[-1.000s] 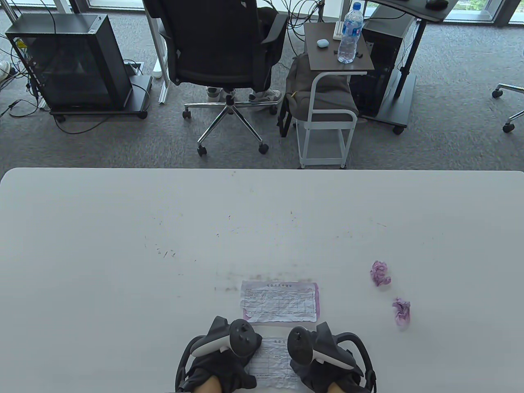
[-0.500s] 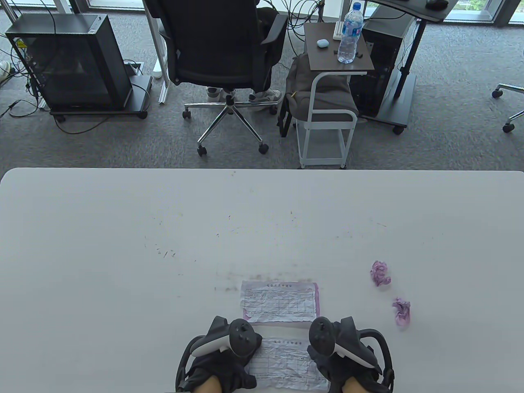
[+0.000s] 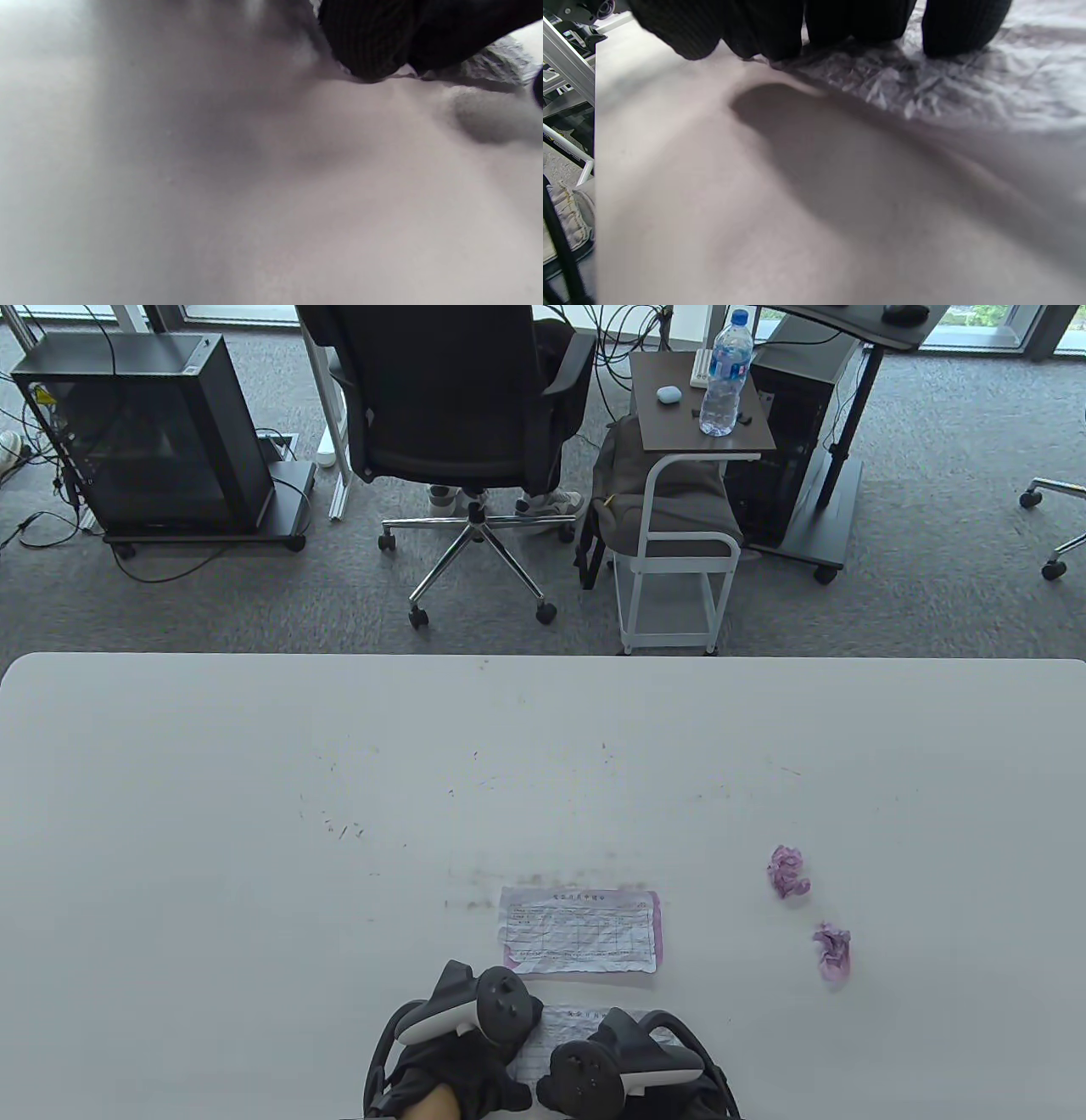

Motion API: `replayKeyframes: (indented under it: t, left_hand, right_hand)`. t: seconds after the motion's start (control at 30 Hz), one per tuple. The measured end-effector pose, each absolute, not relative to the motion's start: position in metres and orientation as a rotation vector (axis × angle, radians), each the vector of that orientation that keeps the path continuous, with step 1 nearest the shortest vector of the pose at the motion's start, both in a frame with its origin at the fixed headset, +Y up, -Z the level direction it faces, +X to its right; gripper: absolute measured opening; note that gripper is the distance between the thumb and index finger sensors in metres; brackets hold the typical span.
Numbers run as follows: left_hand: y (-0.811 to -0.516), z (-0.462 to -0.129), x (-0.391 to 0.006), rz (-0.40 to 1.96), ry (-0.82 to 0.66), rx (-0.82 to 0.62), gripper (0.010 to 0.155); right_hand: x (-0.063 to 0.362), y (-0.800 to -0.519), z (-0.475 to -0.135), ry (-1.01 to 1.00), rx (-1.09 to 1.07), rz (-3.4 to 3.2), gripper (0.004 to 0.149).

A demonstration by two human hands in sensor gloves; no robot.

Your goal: Flatten crumpled invoices and stack

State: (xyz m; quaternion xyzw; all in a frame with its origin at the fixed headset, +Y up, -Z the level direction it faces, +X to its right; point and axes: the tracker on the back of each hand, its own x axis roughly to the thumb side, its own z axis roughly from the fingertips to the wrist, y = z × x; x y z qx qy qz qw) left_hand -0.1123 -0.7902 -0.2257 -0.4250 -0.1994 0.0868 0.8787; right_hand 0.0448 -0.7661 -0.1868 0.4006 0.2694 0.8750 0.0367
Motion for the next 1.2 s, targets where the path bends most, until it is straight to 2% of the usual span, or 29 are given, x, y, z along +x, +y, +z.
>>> replayKeyframes:
  t: [0.07, 0.27, 0.4, 0.6, 0.63, 0.67, 0.8, 0.87, 0.97, 1.07, 1.13, 1.2]
  left_hand:
    - [-0.790, -0.225, -0.112, 0.174, -0.416, -0.886, 0.086]
    - [-0.790, -0.225, -0.112, 0.167, -0.413, -0.886, 0.086]
    - [-0.790, -0.225, -0.112, 0.170, -0.415, -0.886, 0.086]
    - [-0.790, -0.225, -0.111, 0.171, -0.416, -0.884, 0.086]
    - [-0.790, -0.226, -0.112, 0.177, -0.417, -0.885, 0.086]
    - [-0.790, -0.226, -0.112, 0.179, -0.418, -0.886, 0.087]
    - [-0.790, -0.226, -0.111, 0.172, -0.417, -0.886, 0.086]
    - [-0.790, -0.226, -0.111, 0.174, -0.418, -0.885, 0.086]
    - [-0.791, -0.226, -0.112, 0.175, -0.422, -0.883, 0.086]
    - [-0.791, -0.226, -0.112, 0.174, -0.421, -0.882, 0.087]
    - [-0.791, -0.226, -0.112, 0.173, -0.420, -0.883, 0.087]
    - [-0.791, -0.226, -0.112, 0.172, -0.420, -0.884, 0.087]
  right_hand:
    - [0.049, -0.765, -0.190, 0.914, 1.147, 2.673, 0.053]
    - [0.068, -0.763, -0.202, 1.000, 0.920, 2.690, 0.041]
    - [0.088, -0.764, -0.210, 1.102, 0.732, 2.675, 0.039]
    - [0.120, -0.765, -0.220, 1.138, 0.559, 2.631, 0.040]
    - [0.127, -0.761, -0.222, 1.072, 0.542, 2.655, 0.041]
    - [0.131, -0.757, -0.222, 1.009, 0.533, 2.667, 0.042]
    - [0.136, -0.736, -0.221, 0.513, 0.581, 2.714, 0.048]
    - [0.126, -0.736, -0.218, 0.439, 0.654, 2.705, 0.050]
    - [0.101, -0.746, -0.213, 0.481, 0.806, 2.717, 0.053]
    - [0.084, -0.759, -0.211, 0.648, 0.863, 2.748, 0.056]
    - [0.082, -0.767, -0.212, 0.739, 0.814, 2.807, 0.057]
    - [0.086, -0.765, -0.215, 0.712, 0.743, 2.850, 0.054]
